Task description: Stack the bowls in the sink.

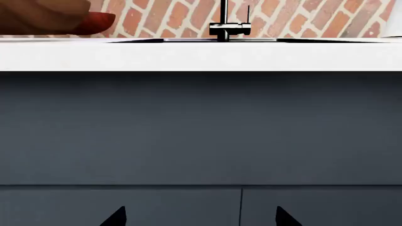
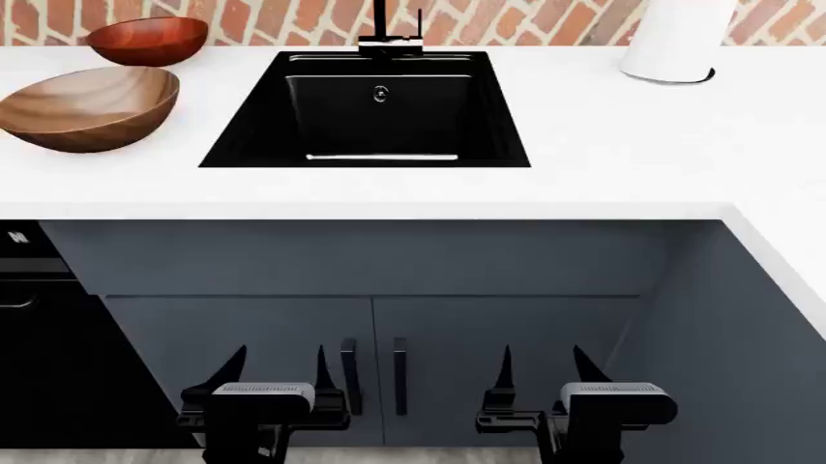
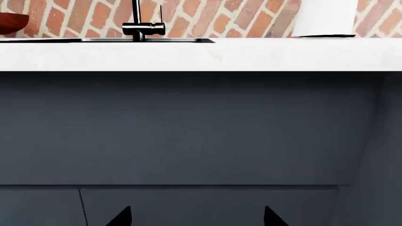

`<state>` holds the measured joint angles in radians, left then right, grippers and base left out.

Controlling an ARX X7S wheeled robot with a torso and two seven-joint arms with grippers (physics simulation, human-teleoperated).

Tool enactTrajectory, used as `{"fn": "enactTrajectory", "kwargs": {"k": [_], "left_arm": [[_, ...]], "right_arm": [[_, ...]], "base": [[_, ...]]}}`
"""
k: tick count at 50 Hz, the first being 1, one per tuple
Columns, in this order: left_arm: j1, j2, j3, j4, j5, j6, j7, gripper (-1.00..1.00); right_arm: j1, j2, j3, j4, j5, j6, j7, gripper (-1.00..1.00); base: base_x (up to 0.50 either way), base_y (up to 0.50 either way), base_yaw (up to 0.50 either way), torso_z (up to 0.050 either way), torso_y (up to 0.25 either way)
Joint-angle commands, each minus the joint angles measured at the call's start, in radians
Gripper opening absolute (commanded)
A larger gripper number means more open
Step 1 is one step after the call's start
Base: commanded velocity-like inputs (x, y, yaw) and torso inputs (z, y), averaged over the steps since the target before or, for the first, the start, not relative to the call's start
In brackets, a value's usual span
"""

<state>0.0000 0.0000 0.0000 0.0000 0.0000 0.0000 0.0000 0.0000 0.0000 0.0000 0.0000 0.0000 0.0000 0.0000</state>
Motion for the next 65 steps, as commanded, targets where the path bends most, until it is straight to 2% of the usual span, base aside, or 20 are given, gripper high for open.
{"fn": "enactTrajectory", "kwargs": {"k": [1, 15, 65], "left_arm": [[0.000, -0.016, 0.019, -0.002, -0.014, 0.001, -0.019, 1.00], [-0.010, -0.050, 0.069, -0.028, -0.026, 0.005, -0.078, 1.00], [-0.020, -0.108, 0.139, -0.034, -0.091, 0.009, -0.145, 1.00]], "right_arm": [[0.000, 0.015, -0.021, 0.000, 0.015, 0.000, 0.020, 1.00], [0.004, 0.052, -0.076, 0.008, 0.041, -0.004, 0.065, 1.00], [0.015, 0.113, -0.152, 0.013, 0.096, -0.006, 0.127, 1.00]], "base": [[0.00, 0.00, 0.00, 0.000, 0.000], [0.00, 0.01, 0.00, 0.000, 0.000], [0.00, 0.50, 0.00, 0.000, 0.000]]}}
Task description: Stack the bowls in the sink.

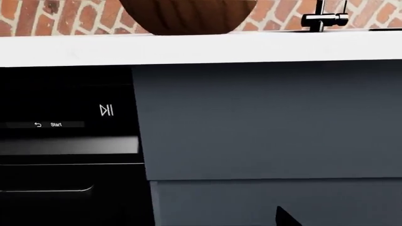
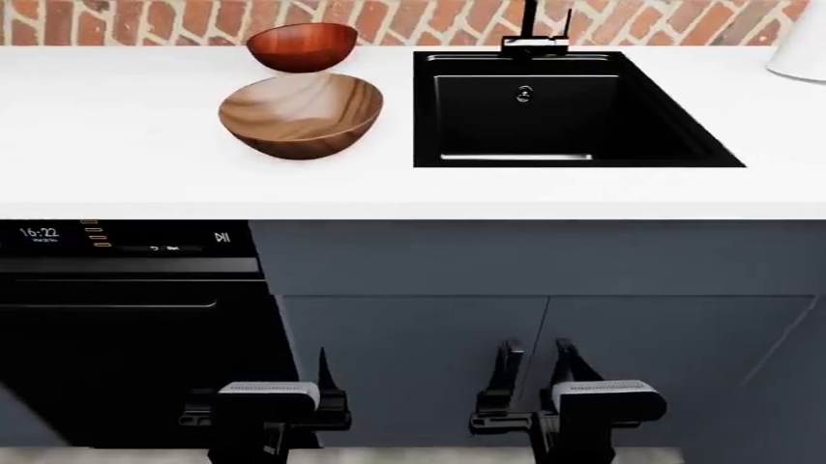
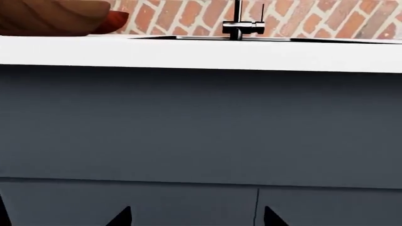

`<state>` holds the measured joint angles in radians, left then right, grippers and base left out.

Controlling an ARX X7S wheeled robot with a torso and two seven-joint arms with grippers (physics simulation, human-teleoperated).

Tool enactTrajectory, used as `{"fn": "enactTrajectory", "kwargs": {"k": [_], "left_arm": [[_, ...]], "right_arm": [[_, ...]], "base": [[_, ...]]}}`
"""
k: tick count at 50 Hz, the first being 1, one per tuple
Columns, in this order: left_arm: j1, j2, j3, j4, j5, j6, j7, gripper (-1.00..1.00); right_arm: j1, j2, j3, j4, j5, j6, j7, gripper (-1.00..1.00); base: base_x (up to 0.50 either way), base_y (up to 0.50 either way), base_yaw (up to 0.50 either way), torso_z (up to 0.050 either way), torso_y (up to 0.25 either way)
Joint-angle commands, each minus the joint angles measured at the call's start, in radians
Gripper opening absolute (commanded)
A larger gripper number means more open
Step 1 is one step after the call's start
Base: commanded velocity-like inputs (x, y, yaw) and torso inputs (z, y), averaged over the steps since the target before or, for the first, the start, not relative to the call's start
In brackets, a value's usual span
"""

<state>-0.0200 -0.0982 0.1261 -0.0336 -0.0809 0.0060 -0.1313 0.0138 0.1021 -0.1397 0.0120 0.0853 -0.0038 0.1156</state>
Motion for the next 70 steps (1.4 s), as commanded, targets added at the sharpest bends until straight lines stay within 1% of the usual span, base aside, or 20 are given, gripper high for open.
{"fn": "enactTrajectory", "kwargs": {"k": [1, 6, 16, 22, 30, 40, 44, 48, 52, 54, 56, 64, 70], "left_arm": [[0.000, -0.011, 0.015, 0.000, -0.010, 0.003, -0.015, 1.00], [0.000, -0.014, 0.020, -0.002, -0.014, 0.006, -0.020, 1.00], [-0.001, -0.023, 0.030, 0.009, -0.026, -0.004, -0.028, 1.00], [0.003, -0.034, 0.033, 0.082, -0.043, -0.054, -0.032, 1.00], [0.003, -0.048, 0.027, 0.272, -0.095, -0.185, -0.046, 1.00], [-0.101, -0.092, 0.001, 0.514, -0.173, -0.421, -0.064, 1.00], [-0.169, -0.108, -0.016, 0.621, -0.223, -0.541, -0.076, 1.00], [-0.265, -0.114, -0.051, 0.701, -0.302, -0.675, -0.089, 1.00], [-0.391, -0.139, -0.056, 0.722, -0.344, -0.799, -0.094, 1.00], [-0.431, -0.142, -0.064, 0.718, -0.361, -0.833, -0.095, 1.00], [-0.503, -0.151, -0.055, 0.709, -0.365, -0.887, -0.104, 1.00], [-0.710, -0.148, -0.031, 0.607, -0.388, -0.980, -0.088, 1.00], [-0.835, -0.159, 0.006, 0.482, -0.370, -0.973, -0.051, 1.00]], "right_arm": [[0.002, 0.012, -0.013, 0.001, 0.012, -0.002, 0.012, 1.00], [0.002, 0.015, -0.016, 0.001, 0.019, -0.008, 0.017, 1.00], [-0.005, 0.024, -0.017, -0.019, 0.037, -0.012, 0.027, 1.00], [-0.006, 0.031, -0.015, -0.074, 0.035, 0.023, 0.052, 1.00], [-0.005, 0.062, -0.005, -0.280, 0.046, 0.162, 0.081, 1.00], [0.061, 0.106, 0.053, -0.591, 0.128, 0.438, 0.127, 1.00], [0.133, 0.125, 0.088, -0.698, 0.182, 0.584, 0.146, 1.00], [0.254, 0.144, 0.128, -0.762, 0.243, 0.738, 0.163, 1.00], [0.373, 0.174, 0.133, -0.803, 0.274, 0.876, 0.176, 1.00], [0.405, 0.181, 0.136, -0.807, 0.284, 0.912, 0.178, 1.00], [0.467, 0.187, 0.145, -0.789, 0.302, 0.960, 0.175, 1.00], [0.676, 0.207, 0.161, -0.652, 0.339, 1.056, 0.146, 1.00], [0.763, 0.204, 0.164, -0.593, 0.359, 1.105, 0.139, 1.00]], "base": [[0.00, 0.50, 0.00, 0.000, 0.000], [0.00, 0.50, 0.00, 0.000, 0.000], [0.00, 0.00, 0.00, 0.000, 0.000], [0.00, 0.00, 0.00, 0.000, 0.000], [0.00, 0.00, 0.00, 0.000, 0.000], [0.00, 0.00, 0.00, 0.000, 0.000], [0.00, 0.00, 0.00, 0.000, 0.000], [0.00, 0.00, 0.00, 0.000, 0.000], [0.00, 0.00, 0.00, 0.000, 0.000], [0.00, 0.00, 0.00, 0.000, 0.000], [0.00, 0.00, 0.00, 0.000, 0.000], [0.00, 0.00, 0.00, 0.000, 0.000], [0.00, 0.00, 0.00, 0.000, 0.000]]}}
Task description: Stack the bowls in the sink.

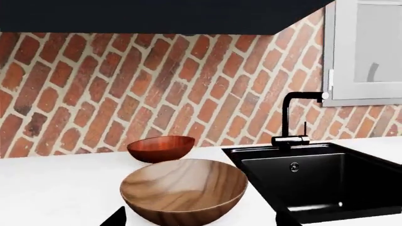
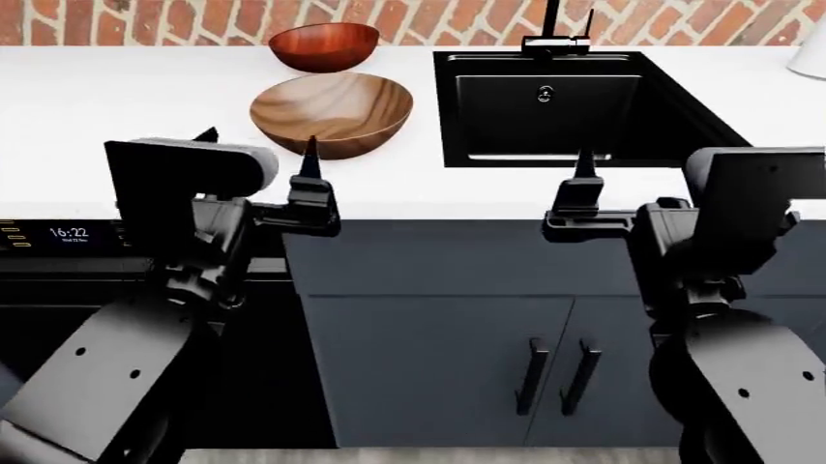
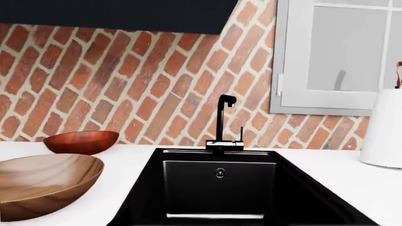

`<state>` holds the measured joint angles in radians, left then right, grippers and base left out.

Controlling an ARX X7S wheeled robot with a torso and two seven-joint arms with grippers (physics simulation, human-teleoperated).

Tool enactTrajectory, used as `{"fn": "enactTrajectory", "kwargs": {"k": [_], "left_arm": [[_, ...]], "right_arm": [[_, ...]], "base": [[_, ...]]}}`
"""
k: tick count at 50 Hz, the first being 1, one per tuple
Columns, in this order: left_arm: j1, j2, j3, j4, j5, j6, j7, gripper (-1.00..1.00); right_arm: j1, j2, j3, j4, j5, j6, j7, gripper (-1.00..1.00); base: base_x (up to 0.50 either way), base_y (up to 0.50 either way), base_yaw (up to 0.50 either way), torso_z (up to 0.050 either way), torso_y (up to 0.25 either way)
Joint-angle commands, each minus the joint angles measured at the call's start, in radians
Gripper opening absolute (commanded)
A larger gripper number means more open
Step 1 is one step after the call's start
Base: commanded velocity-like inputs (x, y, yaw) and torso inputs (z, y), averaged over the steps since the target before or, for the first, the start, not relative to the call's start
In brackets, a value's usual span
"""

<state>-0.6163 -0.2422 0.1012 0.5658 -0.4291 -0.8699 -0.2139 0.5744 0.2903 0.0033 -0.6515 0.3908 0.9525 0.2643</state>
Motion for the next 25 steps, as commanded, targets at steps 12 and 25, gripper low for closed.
{"fn": "enactTrajectory", "kwargs": {"k": [12, 25], "left_arm": [[-0.526, 0.004, 0.086, -0.500, 0.001, -0.107, 0.115, 1.00], [-0.853, 0.036, 0.149, -1.070, 0.036, -0.096, 0.251, 1.00]], "right_arm": [[0.424, 0.061, -0.048, 0.266, 0.064, 0.232, -0.067, 1.00], [0.593, 0.076, -0.081, 0.450, 0.081, 0.306, -0.118, 1.00]], "base": [[0.00, 0.00, 0.00, 0.000, 0.000], [0.00, 0.00, 0.00, 0.000, 0.000]]}}
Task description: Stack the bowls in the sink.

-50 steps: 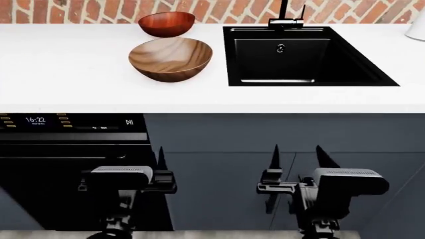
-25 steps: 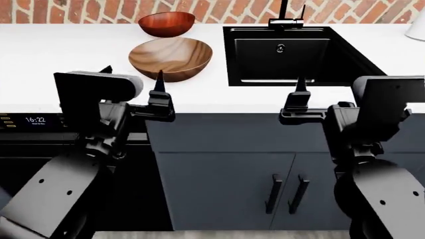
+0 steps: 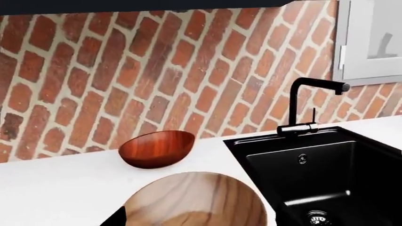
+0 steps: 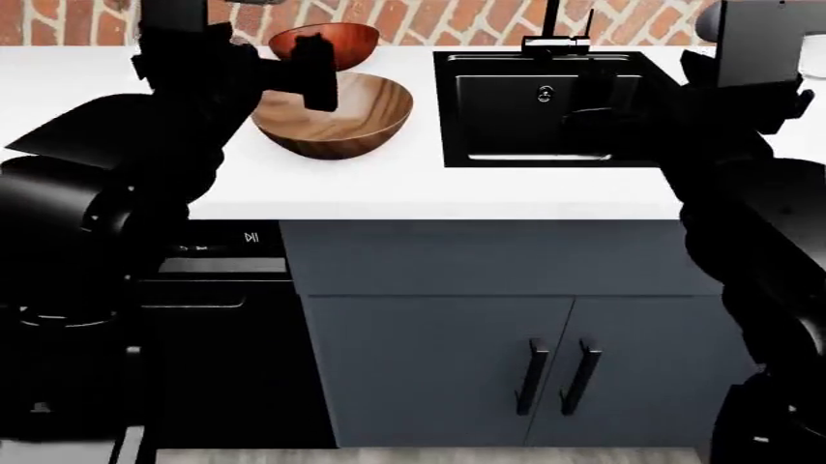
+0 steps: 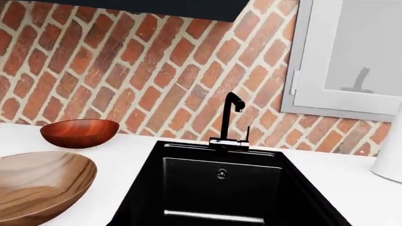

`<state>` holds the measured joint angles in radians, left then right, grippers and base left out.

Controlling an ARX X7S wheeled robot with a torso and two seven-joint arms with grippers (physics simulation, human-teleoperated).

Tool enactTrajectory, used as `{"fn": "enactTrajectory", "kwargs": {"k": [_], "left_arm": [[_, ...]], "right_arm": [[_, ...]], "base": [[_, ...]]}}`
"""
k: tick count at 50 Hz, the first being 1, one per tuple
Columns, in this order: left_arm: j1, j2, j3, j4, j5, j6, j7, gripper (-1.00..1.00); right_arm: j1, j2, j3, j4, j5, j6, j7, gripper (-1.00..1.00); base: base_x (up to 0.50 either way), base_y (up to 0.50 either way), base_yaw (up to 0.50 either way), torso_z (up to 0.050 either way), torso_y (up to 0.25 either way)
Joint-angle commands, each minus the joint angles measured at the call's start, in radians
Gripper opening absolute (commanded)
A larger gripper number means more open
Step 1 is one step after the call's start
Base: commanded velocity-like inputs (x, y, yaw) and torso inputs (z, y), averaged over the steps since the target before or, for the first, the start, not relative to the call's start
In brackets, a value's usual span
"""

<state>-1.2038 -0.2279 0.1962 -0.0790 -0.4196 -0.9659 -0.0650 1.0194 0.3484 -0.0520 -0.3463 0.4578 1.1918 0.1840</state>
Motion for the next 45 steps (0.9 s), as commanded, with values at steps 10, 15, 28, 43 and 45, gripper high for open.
{"fn": "enactTrajectory", "kwargs": {"k": [10, 15, 28, 43, 45], "left_arm": [[-0.477, 0.062, 0.098, -0.849, 0.068, 0.085, 0.200, 1.00], [-0.525, 0.074, 0.112, -0.955, 0.075, 0.093, 0.235, 1.00], [-0.456, 0.042, 0.102, -0.858, 0.053, -0.021, 0.203, 1.00], [-0.426, 0.024, 0.084, -0.810, 0.038, -0.050, 0.176, 1.00], [-0.427, 0.025, 0.085, -0.813, 0.038, -0.048, 0.177, 1.00]], "right_arm": [[0.274, 0.027, -0.068, 0.335, 0.024, 0.127, -0.092, 1.00], [0.360, 0.024, -0.103, 0.455, 0.013, 0.127, -0.120, 1.00], [0.412, 0.010, -0.141, 0.588, 0.002, 0.121, -0.143, 1.00], [0.414, 0.002, -0.150, 0.621, 0.005, 0.111, -0.149, 1.00], [0.412, 0.003, -0.150, 0.619, 0.006, 0.112, -0.147, 1.00]], "base": [[0.00, 0.00, 0.00, 0.000, 0.000], [0.00, 0.00, 0.00, 0.000, 0.000], [0.01, 0.00, 0.00, 0.000, 0.000], [0.25, 0.00, 0.00, 0.000, 0.000], [0.25, 0.00, 0.00, 0.000, 0.000]]}}
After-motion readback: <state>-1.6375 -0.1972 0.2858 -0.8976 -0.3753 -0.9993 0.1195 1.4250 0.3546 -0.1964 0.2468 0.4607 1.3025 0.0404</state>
